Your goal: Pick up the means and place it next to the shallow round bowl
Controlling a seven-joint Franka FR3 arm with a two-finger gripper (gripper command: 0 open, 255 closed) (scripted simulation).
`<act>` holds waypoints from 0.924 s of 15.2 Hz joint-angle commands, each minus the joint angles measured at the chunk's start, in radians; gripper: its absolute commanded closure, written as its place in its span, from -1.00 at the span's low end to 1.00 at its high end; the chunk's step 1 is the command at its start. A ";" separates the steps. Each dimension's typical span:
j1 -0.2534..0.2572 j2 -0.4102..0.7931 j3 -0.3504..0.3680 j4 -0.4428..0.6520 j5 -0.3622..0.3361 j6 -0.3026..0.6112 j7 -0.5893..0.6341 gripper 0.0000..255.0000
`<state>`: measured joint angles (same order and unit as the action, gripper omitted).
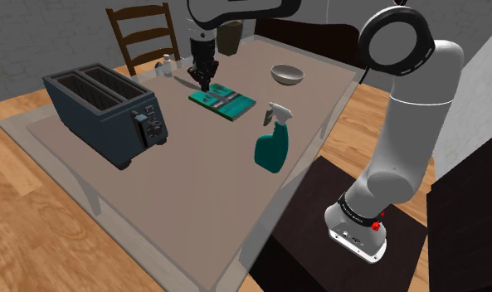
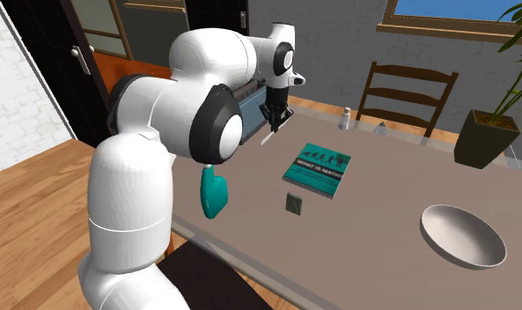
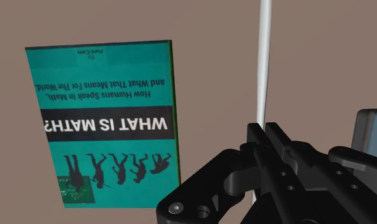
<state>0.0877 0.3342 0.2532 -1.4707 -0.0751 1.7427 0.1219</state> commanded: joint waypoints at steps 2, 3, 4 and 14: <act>-0.047 -0.067 -0.016 -0.092 0.017 0.028 -0.061 1.00; -0.062 -0.088 -0.022 -0.121 0.023 0.036 -0.082 1.00; -0.077 -0.108 -0.030 -0.148 0.028 0.044 -0.104 1.00; -0.212 -0.256 -0.120 -0.338 0.056 0.092 -0.332 1.00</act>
<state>-0.1090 0.0905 0.1451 -1.7992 -0.0208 1.8365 -0.1803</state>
